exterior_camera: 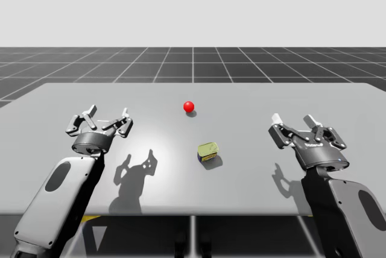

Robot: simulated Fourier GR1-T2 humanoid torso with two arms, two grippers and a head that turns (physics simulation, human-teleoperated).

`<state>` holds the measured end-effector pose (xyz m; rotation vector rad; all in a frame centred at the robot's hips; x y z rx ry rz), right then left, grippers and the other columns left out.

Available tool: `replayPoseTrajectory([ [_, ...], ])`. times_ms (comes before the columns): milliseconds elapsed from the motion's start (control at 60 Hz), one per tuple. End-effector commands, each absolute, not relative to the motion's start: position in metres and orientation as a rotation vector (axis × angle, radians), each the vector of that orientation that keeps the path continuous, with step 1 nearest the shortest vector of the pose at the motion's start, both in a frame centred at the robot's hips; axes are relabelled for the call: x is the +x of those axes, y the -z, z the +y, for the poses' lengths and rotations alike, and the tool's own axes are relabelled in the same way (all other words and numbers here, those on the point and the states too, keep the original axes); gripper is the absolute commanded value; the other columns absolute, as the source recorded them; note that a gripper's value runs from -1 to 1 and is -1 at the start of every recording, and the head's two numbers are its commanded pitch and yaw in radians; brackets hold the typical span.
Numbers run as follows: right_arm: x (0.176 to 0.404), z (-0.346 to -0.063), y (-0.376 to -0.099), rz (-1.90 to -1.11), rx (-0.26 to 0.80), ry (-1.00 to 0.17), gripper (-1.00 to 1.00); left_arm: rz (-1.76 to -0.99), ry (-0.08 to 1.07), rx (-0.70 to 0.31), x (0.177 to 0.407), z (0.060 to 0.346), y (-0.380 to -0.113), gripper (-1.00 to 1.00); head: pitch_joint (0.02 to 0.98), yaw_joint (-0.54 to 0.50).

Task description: Watch the red light. When it turns green, pick up the object.

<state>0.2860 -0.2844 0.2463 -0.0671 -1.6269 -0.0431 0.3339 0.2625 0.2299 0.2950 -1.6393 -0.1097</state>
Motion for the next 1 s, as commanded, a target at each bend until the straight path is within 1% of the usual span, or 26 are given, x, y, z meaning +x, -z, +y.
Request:
replayPoseTrajectory([
  [17,0.286,-0.2841,-0.2463,-1.628,-0.069,0.039,-1.0,-1.642,0.106,0.289,0.3338,0.2623,-0.2305,-1.0,0.59,0.03],
  [1000,0.2858,-0.2831,-0.2456,-1.626,-0.071,0.021,-1.0,-1.642,0.106,0.286,0.3338,0.2623,-0.2307,-1.0,0.587,0.03],
])
